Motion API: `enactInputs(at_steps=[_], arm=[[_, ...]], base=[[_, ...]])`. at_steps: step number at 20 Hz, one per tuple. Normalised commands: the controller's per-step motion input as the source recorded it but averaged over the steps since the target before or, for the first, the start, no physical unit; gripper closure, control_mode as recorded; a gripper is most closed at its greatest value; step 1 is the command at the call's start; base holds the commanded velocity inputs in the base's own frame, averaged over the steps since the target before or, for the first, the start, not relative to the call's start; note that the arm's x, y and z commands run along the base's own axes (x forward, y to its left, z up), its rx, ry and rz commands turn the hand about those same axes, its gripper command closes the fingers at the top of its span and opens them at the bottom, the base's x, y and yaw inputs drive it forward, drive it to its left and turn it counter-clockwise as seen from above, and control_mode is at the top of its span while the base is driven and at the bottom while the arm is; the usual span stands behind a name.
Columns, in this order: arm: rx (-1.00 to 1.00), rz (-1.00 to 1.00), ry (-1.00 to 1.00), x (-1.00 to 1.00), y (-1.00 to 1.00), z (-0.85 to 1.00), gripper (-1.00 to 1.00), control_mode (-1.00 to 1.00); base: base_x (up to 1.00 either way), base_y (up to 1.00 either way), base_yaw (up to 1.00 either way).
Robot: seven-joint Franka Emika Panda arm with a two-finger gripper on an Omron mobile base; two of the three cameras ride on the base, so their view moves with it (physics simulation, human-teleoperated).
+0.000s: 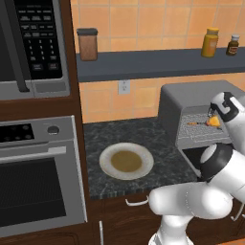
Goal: Pick up the kebab skewer and baguette bread, and place them inside the toaster oven. Close the toaster oven door and start by setting the timer.
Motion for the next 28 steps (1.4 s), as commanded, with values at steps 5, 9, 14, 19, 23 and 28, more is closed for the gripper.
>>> enactInputs(at_steps=[5, 9, 14, 19, 23, 28], arm=[[0.0, 0.0, 0.0, 0.2, 0.0, -0.19, 1.0, -1.0], [0.0, 0.0, 0.0, 0.14, 0.0, -0.2, 1.0, -1.0], [0.0, 0.0, 0.0, 0.25, 0.0, -0.18, 1.0, -1.0], [0.0, 0.0, 0.0, 0.15, 0.0, -0.11, 1.0, -1.0], [0.0, 0.0, 0.0, 0.0, 0.0, 0.0, 1.0, -1.0], [0.0, 0.0, 0.0, 0.0, 0.0, 0.0, -1.0, -1.0]], base=[[0.0, 0.0, 0.0], [0.0, 0.0, 0.0], [0.0, 0.0, 0.0], [0.0, 0.0, 0.0], [0.0, 0.0, 0.0], [0.0, 0.0, 0.0]])
